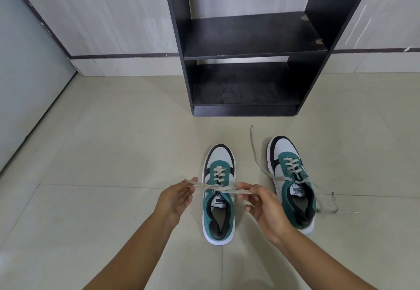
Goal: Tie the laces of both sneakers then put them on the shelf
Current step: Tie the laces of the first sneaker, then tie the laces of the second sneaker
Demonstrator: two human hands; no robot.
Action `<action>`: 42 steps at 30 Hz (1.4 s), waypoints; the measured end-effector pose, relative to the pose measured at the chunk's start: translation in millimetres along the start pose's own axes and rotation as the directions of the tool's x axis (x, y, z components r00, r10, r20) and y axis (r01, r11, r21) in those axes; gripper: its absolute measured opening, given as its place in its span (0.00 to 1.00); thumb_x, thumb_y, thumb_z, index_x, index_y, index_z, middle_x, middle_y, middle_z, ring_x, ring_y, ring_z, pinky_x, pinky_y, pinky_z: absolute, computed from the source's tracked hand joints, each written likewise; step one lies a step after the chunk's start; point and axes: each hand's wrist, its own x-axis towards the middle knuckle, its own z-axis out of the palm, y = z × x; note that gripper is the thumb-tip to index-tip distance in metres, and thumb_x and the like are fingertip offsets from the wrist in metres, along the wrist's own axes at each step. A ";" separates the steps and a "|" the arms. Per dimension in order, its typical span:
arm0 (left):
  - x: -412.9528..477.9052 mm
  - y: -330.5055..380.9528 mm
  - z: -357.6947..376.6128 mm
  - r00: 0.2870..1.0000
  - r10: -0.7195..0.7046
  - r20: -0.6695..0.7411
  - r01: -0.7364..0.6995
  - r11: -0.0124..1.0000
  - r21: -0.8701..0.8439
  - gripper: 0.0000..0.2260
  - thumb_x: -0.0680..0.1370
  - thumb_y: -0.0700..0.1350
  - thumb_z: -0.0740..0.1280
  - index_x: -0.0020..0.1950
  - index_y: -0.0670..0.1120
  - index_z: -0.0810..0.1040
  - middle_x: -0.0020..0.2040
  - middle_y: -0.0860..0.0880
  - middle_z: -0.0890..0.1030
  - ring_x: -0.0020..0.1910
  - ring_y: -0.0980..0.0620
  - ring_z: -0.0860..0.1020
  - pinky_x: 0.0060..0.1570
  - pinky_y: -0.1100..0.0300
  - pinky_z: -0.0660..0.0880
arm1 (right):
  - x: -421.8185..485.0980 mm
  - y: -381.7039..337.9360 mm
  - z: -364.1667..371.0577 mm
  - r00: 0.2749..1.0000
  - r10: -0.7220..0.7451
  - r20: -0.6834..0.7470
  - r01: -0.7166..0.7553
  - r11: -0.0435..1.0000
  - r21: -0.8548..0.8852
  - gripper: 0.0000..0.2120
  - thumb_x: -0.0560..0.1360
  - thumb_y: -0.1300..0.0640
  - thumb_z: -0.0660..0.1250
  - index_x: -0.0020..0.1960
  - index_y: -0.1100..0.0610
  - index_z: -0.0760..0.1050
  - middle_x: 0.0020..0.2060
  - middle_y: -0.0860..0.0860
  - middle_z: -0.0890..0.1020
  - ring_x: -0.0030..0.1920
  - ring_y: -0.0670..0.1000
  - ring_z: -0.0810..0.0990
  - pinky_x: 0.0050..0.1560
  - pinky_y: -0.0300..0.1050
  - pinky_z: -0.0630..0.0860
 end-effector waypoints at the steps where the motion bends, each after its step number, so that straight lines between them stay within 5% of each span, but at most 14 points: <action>1: 1.0 -1.0 1.1 1.000 -0.013 -0.008 0.013 0.999 -0.036 0.04 0.78 0.38 0.63 0.44 0.41 0.76 0.46 0.46 0.84 0.36 0.54 0.77 0.31 0.65 0.78 | -0.7 1.9 0.3 1.000 0.004 0.006 -0.004 1.000 0.030 0.22 0.78 0.65 0.54 0.32 0.55 0.80 0.33 0.52 0.84 0.32 0.48 0.80 0.26 0.36 0.70; 5: 8.3 -2.3 4.8 0.995 0.003 -0.100 -0.012 0.995 -0.097 0.05 0.78 0.34 0.62 0.42 0.37 0.75 0.42 0.43 0.81 0.39 0.50 0.78 0.30 0.65 0.80 | 0.8 6.3 -2.9 0.999 0.004 -0.037 -0.004 1.000 0.011 0.18 0.78 0.66 0.51 0.32 0.58 0.69 0.27 0.51 0.78 0.31 0.49 0.81 0.27 0.36 0.74; 17: 19.2 -7.5 1.9 0.973 0.106 -0.205 -0.105 0.994 0.014 0.06 0.78 0.34 0.62 0.53 0.34 0.75 0.41 0.42 0.80 0.37 0.49 0.79 0.28 0.66 0.79 | 8.1 11.2 -16.0 0.993 0.023 -0.114 -0.040 0.989 -0.145 0.17 0.77 0.67 0.52 0.31 0.60 0.68 0.25 0.52 0.75 0.27 0.48 0.77 0.30 0.37 0.78; 22: 9.5 -12.6 0.5 0.986 0.078 -0.148 -0.047 0.979 0.199 0.05 0.77 0.37 0.64 0.52 0.37 0.74 0.51 0.40 0.80 0.44 0.48 0.79 0.41 0.59 0.78 | 7.8 9.5 -16.2 0.990 0.075 -0.121 -0.091 0.987 -0.135 0.16 0.79 0.63 0.56 0.34 0.61 0.72 0.31 0.54 0.80 0.33 0.52 0.81 0.36 0.40 0.82; 27: -6.9 -13.0 13.3 0.918 0.379 -0.116 -0.267 0.808 0.525 0.18 0.75 0.44 0.68 0.62 0.45 0.67 0.57 0.47 0.74 0.56 0.48 0.73 0.53 0.54 0.68 | -2.5 -6.7 -25.1 0.994 -0.060 -0.088 0.011 0.880 -0.475 0.13 0.79 0.55 0.61 0.37 0.58 0.76 0.43 0.54 0.83 0.45 0.55 0.83 0.48 0.45 0.79; 30: -16.4 -23.1 36.4 0.784 0.598 0.165 -0.510 0.470 0.720 0.14 0.75 0.44 0.68 0.59 0.49 0.70 0.56 0.51 0.75 0.57 0.52 0.72 0.53 0.58 0.69 | -14.7 -23.3 -36.2 0.956 -0.288 -0.052 0.154 0.648 -0.746 0.10 0.77 0.57 0.63 0.38 0.53 0.76 0.40 0.49 0.84 0.43 0.48 0.83 0.44 0.35 0.74; 32: -20.3 -32.9 50.6 0.754 0.568 0.330 -0.554 0.278 0.785 0.17 0.73 0.46 0.69 0.61 0.51 0.70 0.56 0.53 0.74 0.57 0.54 0.70 0.55 0.57 0.70 | -20.8 -28.2 -43.3 0.946 -0.321 -0.040 0.145 0.529 -0.836 0.08 0.77 0.55 0.63 0.40 0.51 0.76 0.38 0.45 0.83 0.42 0.44 0.82 0.42 0.31 0.73; 35: -19.2 -38.5 55.8 0.809 0.481 0.337 -0.507 0.281 0.815 0.25 0.71 0.46 0.71 0.66 0.51 0.67 0.60 0.49 0.74 0.60 0.50 0.71 0.59 0.50 0.73 | -22.7 -16.0 -40.3 0.995 -0.099 -0.009 0.051 0.584 -0.810 0.05 0.77 0.51 0.64 0.47 0.50 0.77 0.43 0.45 0.83 0.43 0.51 0.83 0.46 0.48 0.80; 38: -13.6 -43.0 41.8 0.902 0.329 0.280 -0.378 0.286 0.881 0.34 0.69 0.42 0.71 0.72 0.48 0.60 0.66 0.46 0.71 0.62 0.45 0.74 0.58 0.50 0.74 | -23.1 4.6 -32.6 0.997 0.055 0.048 0.008 0.570 -0.822 0.11 0.77 0.51 0.63 0.57 0.51 0.76 0.51 0.47 0.81 0.47 0.54 0.83 0.48 0.51 0.80; 42: -12.5 -46.8 31.6 0.892 0.304 0.336 -0.363 0.035 0.931 0.33 0.76 0.41 0.61 0.76 0.49 0.48 0.76 0.47 0.61 0.58 0.41 0.77 0.54 0.50 0.76 | -24.1 7.5 -30.9 0.996 0.005 0.086 0.071 0.521 -0.850 0.08 0.77 0.51 0.63 0.56 0.46 0.74 0.51 0.44 0.81 0.45 0.46 0.80 0.51 0.45 0.76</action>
